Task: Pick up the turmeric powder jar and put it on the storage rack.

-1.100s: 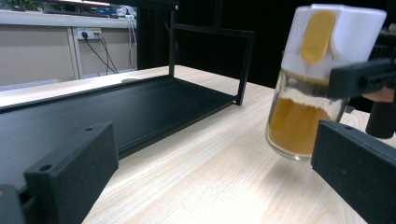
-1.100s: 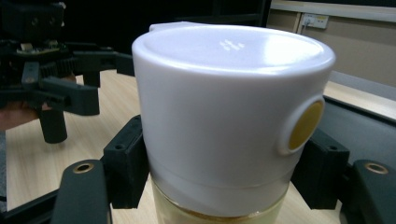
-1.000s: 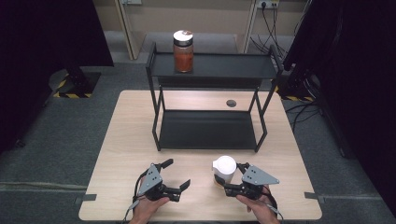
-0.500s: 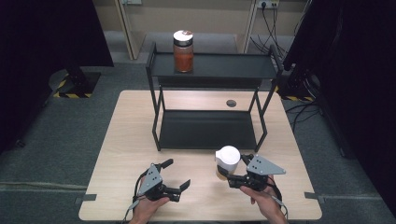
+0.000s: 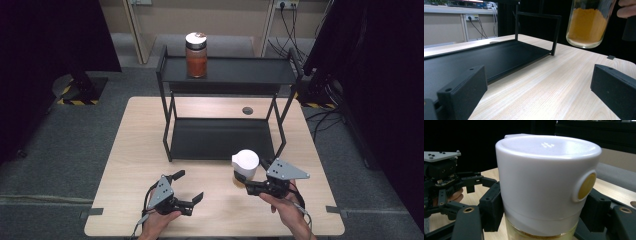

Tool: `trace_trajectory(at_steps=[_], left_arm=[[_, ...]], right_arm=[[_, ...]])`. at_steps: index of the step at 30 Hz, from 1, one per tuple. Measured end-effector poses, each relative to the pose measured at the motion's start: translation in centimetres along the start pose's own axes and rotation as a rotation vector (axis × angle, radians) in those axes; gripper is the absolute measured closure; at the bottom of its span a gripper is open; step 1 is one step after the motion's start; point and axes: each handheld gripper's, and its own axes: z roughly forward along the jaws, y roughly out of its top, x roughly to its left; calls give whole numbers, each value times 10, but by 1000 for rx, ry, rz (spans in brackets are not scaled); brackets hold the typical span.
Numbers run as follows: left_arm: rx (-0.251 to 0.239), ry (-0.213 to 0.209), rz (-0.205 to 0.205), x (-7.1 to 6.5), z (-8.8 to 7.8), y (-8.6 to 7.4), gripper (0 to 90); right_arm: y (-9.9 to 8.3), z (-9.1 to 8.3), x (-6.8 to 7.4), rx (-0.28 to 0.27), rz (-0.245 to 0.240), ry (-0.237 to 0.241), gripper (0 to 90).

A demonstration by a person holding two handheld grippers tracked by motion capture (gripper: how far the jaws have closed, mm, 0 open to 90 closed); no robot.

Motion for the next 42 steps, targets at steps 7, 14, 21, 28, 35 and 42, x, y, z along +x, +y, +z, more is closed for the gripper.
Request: trace_trajectory(at_steps=[7, 14, 21, 28, 35, 42], left_arm=[[-1, 3, 2, 0, -1, 0, 3], [-1, 3, 0, 0, -1, 0, 3], [0, 2, 0, 0, 0, 0, 3], [-1, 3, 3, 0, -1, 0, 3], [0, 3, 2, 0, 0, 0, 3], [-1, 3, 3, 0, 0, 0, 4]], right_arm=[[12, 2, -4, -2, 5, 8, 309], [20, 2, -7, -12, 9, 8, 309], [31, 3, -11, -19, 9, 9, 309], [39, 4, -14, -25, 0, 2, 309], [47, 3, -18, -26, -2, 3, 309], [57, 7, -21, -28, -3, 10, 309]])
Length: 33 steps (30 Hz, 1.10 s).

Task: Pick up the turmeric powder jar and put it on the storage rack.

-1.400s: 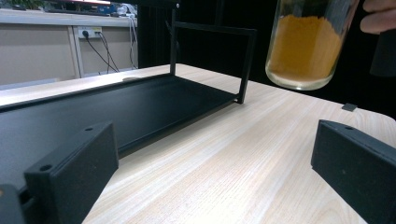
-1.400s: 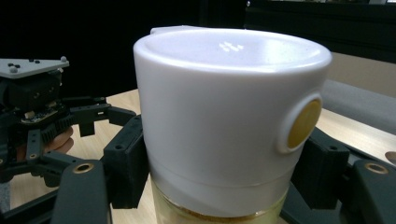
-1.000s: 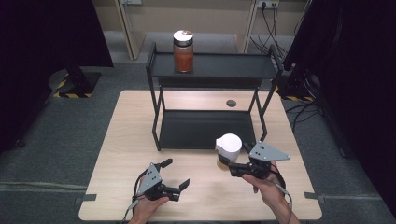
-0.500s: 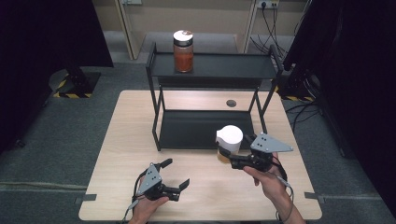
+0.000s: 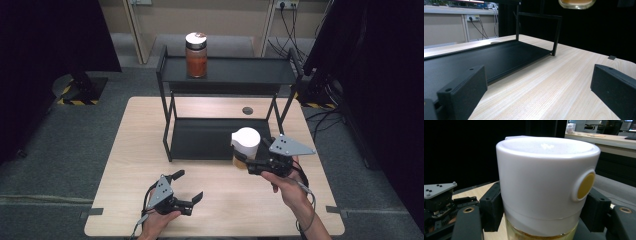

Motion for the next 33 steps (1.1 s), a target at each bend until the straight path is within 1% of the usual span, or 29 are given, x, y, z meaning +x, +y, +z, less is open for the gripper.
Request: trace_trajectory(at_steps=[10, 16, 29, 33], left_arm=[[0, 1, 3, 0, -1, 1, 3], [-1, 2, 1, 0, -1, 0, 3], [1, 7, -4, 2, -1, 0, 3], [3, 9, -4, 2, -1, 0, 3]], right_arm=[[15, 6, -6, -2, 3, 15, 309], [23, 7, -9, -14, 7, 21, 309], [46, 9, -17, -36, 7, 8, 309], [55, 11, -20, -31, 9, 7, 309]])
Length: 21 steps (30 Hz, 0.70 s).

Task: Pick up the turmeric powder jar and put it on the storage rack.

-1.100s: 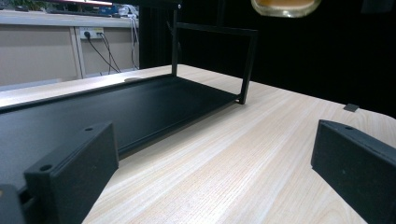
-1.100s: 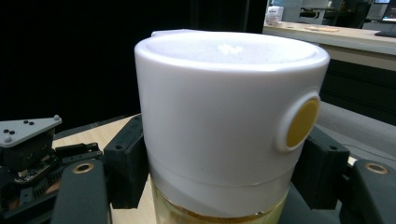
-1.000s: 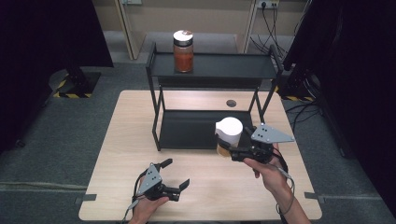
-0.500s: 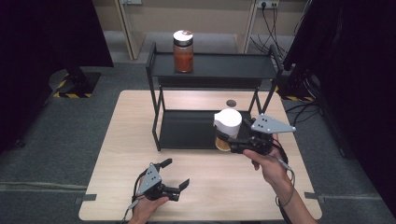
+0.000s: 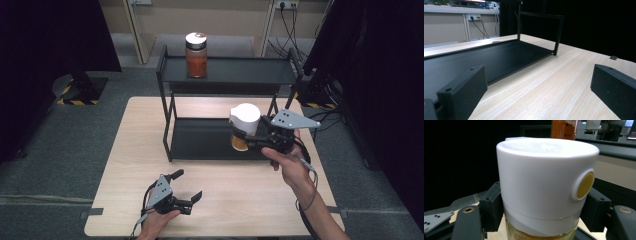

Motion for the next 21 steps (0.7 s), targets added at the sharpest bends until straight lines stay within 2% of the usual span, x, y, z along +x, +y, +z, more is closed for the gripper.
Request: trace_trajectory(at_steps=[8, 21], left_arm=[[2, 0, -1, 0, 0, 0, 3], [1, 0, 3, 0, 0, 0, 3]], right_arm=[[14, 4, -6, -12, 9, 1, 309], [38, 14, -11, 0, 10, 27, 309]])
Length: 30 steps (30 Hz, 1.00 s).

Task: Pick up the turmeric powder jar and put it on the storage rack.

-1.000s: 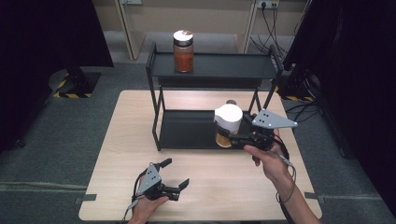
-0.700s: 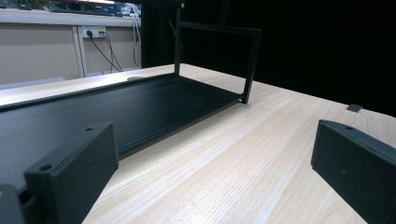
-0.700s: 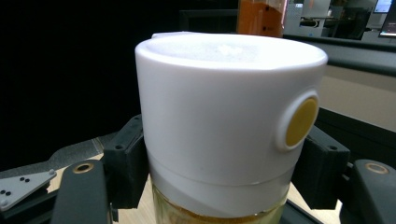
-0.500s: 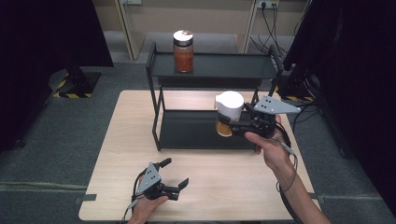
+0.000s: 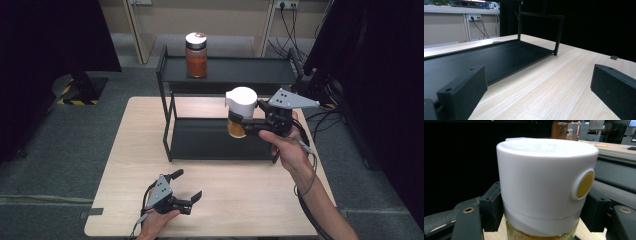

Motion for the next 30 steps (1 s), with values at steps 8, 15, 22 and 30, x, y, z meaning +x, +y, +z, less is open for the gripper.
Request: trace_trajectory(at_steps=[8, 15, 22, 30], left_arm=[[1, 2, -3, 0, 0, 0, 3], [0, 0, -2, 0, 0, 0, 3], [0, 0, -2, 0, 0, 0, 3], [4, -1, -2, 0, 0, 0, 3]], right_arm=[[12, 6, -5, 0, 8, 14, 309], [23, 10, -6, -2, 3, 8, 309], [35, 13, -9, 0, 1, 3, 309], [49, 16, -13, 2, -5, -15, 309]])
